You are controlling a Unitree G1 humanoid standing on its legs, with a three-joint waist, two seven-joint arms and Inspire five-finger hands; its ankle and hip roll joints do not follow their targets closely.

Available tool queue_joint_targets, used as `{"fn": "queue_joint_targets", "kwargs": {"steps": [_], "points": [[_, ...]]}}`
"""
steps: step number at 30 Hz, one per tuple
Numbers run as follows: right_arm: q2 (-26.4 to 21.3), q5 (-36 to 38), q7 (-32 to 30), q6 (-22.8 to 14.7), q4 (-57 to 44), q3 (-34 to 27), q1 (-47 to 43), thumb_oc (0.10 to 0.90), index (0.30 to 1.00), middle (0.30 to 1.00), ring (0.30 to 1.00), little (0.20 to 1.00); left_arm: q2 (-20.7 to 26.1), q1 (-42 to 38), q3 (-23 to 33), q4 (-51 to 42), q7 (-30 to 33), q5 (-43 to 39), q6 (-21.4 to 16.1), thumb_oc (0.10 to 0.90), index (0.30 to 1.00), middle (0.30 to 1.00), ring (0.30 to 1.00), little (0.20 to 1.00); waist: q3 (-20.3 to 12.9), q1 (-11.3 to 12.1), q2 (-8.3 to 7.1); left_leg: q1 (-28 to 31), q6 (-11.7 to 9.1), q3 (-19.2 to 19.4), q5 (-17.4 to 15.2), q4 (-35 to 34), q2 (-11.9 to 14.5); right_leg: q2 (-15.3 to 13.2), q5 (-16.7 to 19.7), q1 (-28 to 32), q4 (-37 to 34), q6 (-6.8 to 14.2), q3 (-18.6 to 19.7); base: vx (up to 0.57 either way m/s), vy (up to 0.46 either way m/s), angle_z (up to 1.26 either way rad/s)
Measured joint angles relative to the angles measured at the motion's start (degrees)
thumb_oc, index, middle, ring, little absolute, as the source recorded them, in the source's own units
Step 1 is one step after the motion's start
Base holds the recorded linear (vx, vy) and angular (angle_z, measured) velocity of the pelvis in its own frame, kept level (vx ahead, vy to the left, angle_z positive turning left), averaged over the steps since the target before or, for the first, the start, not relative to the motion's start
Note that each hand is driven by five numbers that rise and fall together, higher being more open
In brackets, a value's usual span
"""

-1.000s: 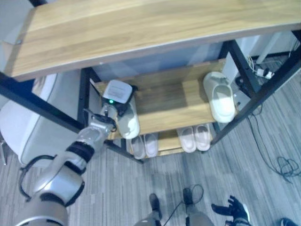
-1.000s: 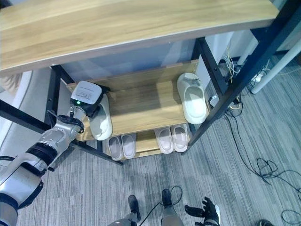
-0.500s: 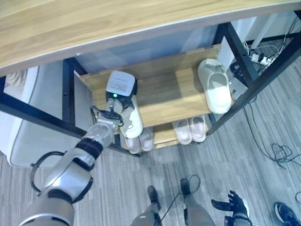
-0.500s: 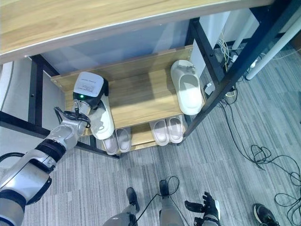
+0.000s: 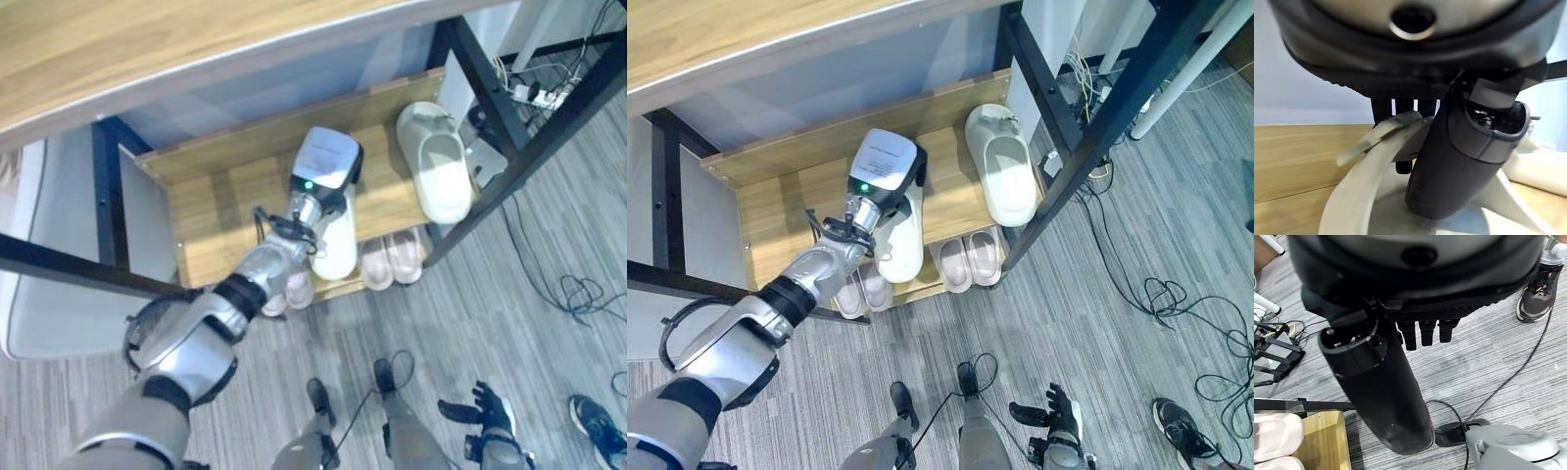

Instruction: Arrange the slippers neatly on the shoe rack.

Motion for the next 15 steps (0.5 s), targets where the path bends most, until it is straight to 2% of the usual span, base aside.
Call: {"fn": "queue_joint_targets", "kwargs": {"steps": [6,15], "points": [[-0.2,0.0,-0.1,-0.5,0.1,1.7,-0.5,0.800,0.900,0.900,0.900,0.900,-3.3,-5.6,-2.5,6.4,0.2,0.4,0.1,0.400,0.300,0.300,0.300,0.300,0.0,-0.4,-0.08,-1.0,0.0,0.0,0.0,0.0,0.1,0.1,0.0,-0.9,0.0,0.2,0.1,0.02,-0.041,-0.02],[-0.5,0.0,-0.4,-1.2,0.1,2.6,-1.0,0.800,0.900,0.900,0.900,0.900,-3.8,-11.8,-4.4,10.3,0.1,0.2,0.0,0.400,0.300,0.300,0.300,0.300,0.6,-2.4,-0.98,-2.9,0.3,0.2,0.2,0.0,0.1,0.2,0.8,-2.9,0.1,0.0,0.2,0.00,-0.009,0.00]]}}
